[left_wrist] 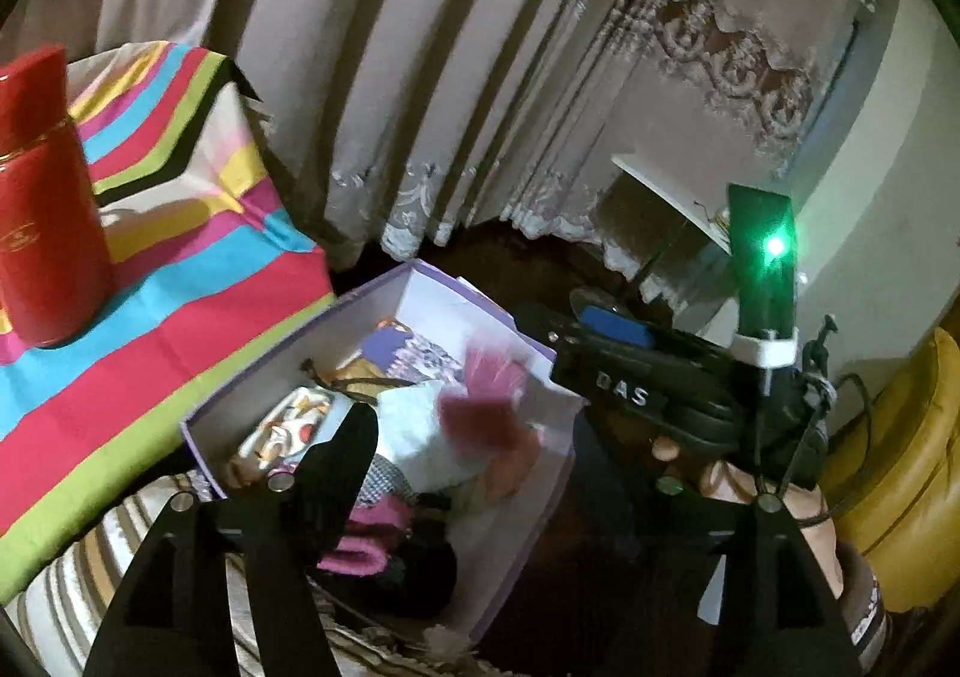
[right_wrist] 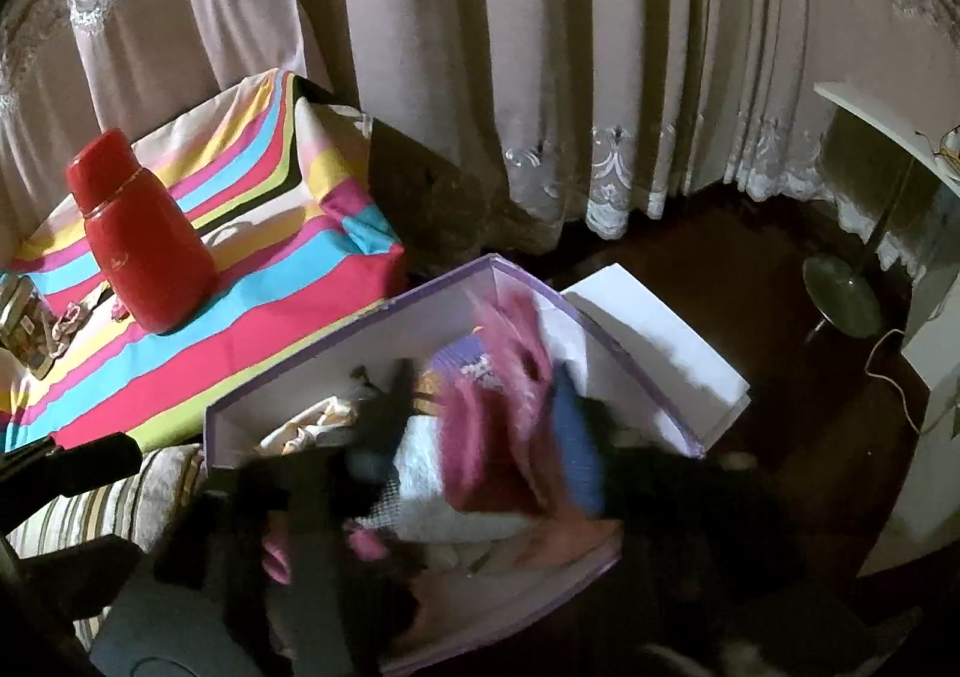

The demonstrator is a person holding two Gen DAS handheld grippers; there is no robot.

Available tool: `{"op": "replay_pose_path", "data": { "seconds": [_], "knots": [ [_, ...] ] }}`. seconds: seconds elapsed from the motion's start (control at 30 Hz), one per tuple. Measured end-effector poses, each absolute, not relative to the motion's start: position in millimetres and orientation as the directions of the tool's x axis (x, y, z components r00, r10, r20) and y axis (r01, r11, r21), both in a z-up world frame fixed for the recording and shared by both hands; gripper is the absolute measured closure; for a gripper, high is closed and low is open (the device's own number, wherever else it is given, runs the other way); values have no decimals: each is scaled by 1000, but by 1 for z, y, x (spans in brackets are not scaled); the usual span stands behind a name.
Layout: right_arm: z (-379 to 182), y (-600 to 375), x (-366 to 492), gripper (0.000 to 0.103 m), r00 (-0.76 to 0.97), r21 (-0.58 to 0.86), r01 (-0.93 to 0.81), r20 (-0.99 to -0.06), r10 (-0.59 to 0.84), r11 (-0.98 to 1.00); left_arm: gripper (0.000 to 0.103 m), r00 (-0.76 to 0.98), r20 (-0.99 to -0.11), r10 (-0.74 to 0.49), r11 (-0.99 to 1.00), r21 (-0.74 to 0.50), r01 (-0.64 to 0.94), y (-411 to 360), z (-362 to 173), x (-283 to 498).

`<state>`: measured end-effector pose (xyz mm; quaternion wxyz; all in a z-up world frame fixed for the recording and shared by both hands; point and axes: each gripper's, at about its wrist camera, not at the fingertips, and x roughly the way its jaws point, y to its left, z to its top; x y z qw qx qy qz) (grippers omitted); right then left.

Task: Organize soft objects
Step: 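Carry the hair tie and pink glove into the box and open both grippers, then move both open grippers back over the bed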

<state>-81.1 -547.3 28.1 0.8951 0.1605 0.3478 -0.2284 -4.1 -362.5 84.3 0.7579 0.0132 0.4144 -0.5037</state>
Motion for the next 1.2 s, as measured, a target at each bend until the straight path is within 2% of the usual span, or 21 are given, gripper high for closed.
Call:
{"op": "replay_pose_path", "data": {
  "seconds": [0.2,0.6,1.2],
  "knots": [
    [34,-531,-70,36,664,111,483,-693,-281,868,35,195,-646,-738,549,-407,730,-351,88,13],
    [51,-492,-57,36,710,99,389,-666,-229,916,34,299,-597,-744,615,-438,656,-301,111,48],
    [56,-392,-13,36,738,92,125,-674,-30,988,34,457,-625,-633,770,-450,451,-184,93,130]
  ]
}}
